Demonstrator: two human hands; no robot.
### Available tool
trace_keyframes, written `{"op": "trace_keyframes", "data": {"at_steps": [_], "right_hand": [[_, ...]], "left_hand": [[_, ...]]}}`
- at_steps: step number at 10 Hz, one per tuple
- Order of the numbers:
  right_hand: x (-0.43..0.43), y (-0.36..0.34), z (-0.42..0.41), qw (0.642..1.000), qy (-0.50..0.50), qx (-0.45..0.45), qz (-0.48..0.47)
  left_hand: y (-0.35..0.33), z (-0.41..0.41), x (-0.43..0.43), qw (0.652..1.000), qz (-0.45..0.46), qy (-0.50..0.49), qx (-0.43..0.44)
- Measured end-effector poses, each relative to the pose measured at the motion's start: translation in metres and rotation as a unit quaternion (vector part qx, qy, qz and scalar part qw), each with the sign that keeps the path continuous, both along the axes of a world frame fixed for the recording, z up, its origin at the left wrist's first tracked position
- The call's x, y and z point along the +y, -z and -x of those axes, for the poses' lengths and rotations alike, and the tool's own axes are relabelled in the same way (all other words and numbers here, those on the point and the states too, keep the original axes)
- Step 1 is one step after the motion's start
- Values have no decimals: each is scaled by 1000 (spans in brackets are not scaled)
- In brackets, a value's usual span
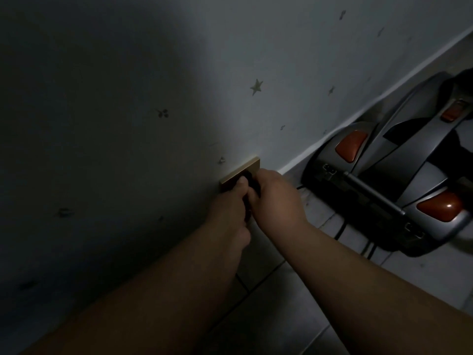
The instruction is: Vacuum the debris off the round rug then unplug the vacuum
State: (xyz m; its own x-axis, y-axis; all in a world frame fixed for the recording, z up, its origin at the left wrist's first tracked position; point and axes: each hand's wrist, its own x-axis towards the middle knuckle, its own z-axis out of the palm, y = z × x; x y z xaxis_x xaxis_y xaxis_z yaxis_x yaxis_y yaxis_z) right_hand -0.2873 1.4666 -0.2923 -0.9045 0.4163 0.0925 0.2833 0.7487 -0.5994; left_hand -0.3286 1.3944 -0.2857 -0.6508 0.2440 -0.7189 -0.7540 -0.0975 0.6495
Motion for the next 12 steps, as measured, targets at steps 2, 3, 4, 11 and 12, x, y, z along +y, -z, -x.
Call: {"op": "trace_keyframes", "data": {"at_steps": [2, 3, 4, 11, 12], "right_hand": [[-1, -2, 0, 1000, 7, -20, 4], [2, -4, 0, 999, -11, -36, 6], [12, -10, -2, 997, -54, -62, 3], [44, -101, -49, 990, -54, -100, 87], [67, -148, -66, 990, -20, -105, 88]], "left_hand": [[-1, -3, 0, 999, -9, -33, 1], [-1, -6, 1, 998, -33, -47, -11], [2, -7, 1, 998, -31, -50, -4], [-99, -27, 17, 981, 178, 63, 46], [-144, -40, 47, 973, 204, 90, 59]]}}
